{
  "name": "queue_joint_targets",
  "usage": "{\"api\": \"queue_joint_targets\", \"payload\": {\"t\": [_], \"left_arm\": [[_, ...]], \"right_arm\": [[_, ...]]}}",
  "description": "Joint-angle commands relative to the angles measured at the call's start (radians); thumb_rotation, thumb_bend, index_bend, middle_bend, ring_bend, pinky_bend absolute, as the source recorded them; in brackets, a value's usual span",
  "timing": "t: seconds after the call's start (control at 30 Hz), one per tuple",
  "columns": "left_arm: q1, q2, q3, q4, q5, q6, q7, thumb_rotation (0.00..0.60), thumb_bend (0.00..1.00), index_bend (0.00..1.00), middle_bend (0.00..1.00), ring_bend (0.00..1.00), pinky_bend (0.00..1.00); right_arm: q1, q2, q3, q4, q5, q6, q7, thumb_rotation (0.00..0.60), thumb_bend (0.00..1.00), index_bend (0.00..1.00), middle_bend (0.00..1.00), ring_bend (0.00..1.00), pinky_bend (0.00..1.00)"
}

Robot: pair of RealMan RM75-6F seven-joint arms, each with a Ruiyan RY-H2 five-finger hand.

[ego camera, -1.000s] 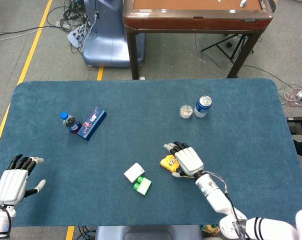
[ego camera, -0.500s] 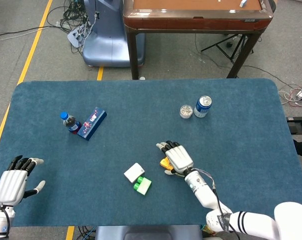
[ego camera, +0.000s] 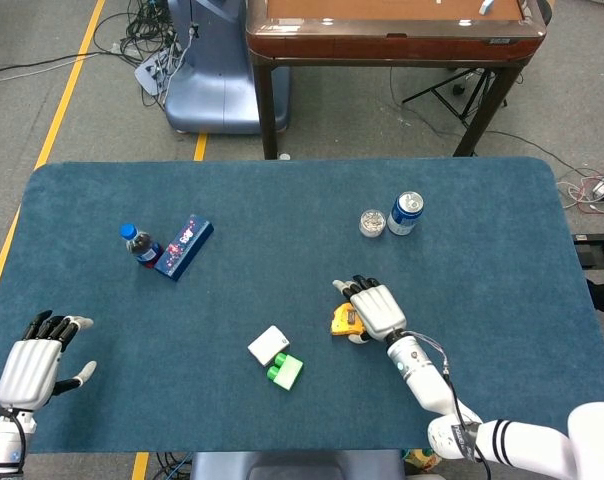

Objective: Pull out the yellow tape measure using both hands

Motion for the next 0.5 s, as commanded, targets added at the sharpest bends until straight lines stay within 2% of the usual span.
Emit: {"api": "queue_joint_targets", "payload": {"t": [0.03,0.23,0.4,0.5], "left_arm": [[-0.001,-0.001,-0.001,-0.002,-0.002,-0.002,0.002,0.600,0.21,0.29,0.29,0.21,0.09],[-0.002,-0.003,-0.002,-0.005,-0.008,-0.006,0.007,0.600,0.21,0.29,0.29,0.21,0.09],[-0.003,-0.004,-0.002,-0.007,-0.015,-0.010,0.008,0.600,0.21,0.29,0.29,0.21,0.09],[-0.004,-0.005,-0.002,-0.009,-0.016,-0.012,0.008,0.600,0.21,0.29,0.29,0.21,0.09]], "right_arm": [[0.006,0.004,-0.009,-0.001,0.003,-0.008,0.002,0.600,0.09,0.15,0.26,0.13,0.21],[0.020,0.003,-0.017,0.007,0.001,-0.023,0.015,0.600,0.10,0.16,0.26,0.13,0.21],[0.025,0.008,-0.027,0.005,-0.002,-0.023,0.019,0.600,0.24,0.20,0.28,0.16,0.21],[0.025,0.012,-0.031,0.002,0.001,-0.019,0.019,0.600,0.29,0.21,0.29,0.17,0.21]]}}
